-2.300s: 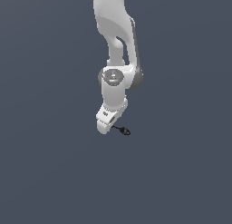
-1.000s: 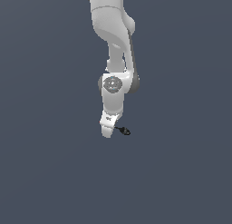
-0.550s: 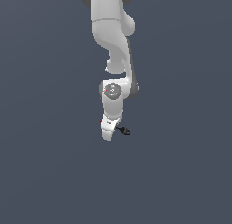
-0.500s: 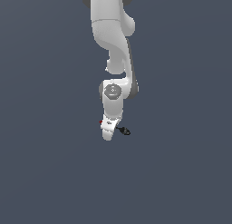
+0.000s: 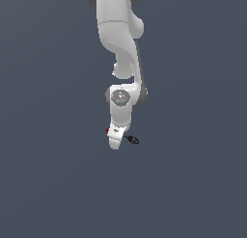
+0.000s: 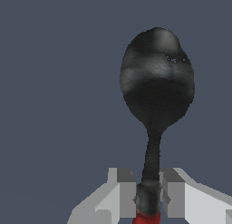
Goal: Pick up the object and move it to a goal position.
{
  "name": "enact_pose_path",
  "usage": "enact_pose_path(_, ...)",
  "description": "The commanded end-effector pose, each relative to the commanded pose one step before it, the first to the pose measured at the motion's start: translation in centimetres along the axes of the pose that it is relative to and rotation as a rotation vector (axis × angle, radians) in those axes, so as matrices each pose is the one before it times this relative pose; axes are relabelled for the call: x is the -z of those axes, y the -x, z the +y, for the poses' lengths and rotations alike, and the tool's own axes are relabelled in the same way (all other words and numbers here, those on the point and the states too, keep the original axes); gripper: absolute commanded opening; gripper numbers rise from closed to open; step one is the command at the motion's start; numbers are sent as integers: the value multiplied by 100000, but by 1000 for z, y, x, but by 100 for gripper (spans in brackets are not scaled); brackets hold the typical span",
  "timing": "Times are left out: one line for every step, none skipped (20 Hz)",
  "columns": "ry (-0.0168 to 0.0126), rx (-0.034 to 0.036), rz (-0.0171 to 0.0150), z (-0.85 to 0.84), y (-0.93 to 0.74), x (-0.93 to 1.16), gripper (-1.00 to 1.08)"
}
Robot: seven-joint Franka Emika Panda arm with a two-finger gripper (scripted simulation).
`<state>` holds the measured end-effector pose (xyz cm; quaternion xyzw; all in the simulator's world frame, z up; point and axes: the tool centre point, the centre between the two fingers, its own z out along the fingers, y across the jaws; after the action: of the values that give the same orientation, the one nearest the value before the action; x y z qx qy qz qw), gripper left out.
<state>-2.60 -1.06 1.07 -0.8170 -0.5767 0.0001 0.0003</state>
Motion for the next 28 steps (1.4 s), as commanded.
enact_pose_path(23,-46,-5,13,27,6,-100)
enact_pose_path(0,0,0,19,-6,17,-100)
enact_pose_path(0,0,0,57,-17,51,-100)
enact_pose_path(0,0,0,94,-28,85,-100)
enact_pose_path(0,0,0,132,-40,119,-100)
enact_pose_path(0,0,0,169,-51,152,-100)
enact_pose_path(-17,-9,45,208,-56,184,-100)
enact_pose_path(0,0,0,243,-73,218,-100)
enact_pose_path(0,0,0,278,-84,249,-100)
enact_pose_path(0,0,0,311,-94,278,-100)
enact_pose_path(-17,-12,44,346,-96,305,-100)
enact_pose_path(0,0,0,374,-113,333,-100)
enact_pose_path(0,0,0,403,-122,358,-100)
enact_pose_path(-16,-14,44,434,-120,380,-100)
enact_pose_path(0,0,0,457,-137,403,-100)
enact_pose_path(0,0,0,481,-145,423,-100)
enact_pose_path(-15,-18,43,508,-138,440,-100)
enact_pose_path(0,0,0,524,-157,457,-100)
enact_pose_path(0,0,0,543,-163,471,-100)
enact_pose_path(0,0,0,561,-168,484,-100)
enact_pose_path(0,0,0,575,-172,494,-100)
enact_pose_path(0,0,0,569,-170,487,-100)
enact_pose_path(-8,-37,31,563,-139,473,-100)
enact_pose_path(0,0,0,540,-160,457,-100)
enact_pose_path(0,0,0,526,-156,443,-100)
enact_pose_path(0,0,0,513,-152,429,-100)
enact_pose_path(0,0,0,500,-147,416,-100)
enact_pose_path(12,-42,-22,495,-118,406,-100)
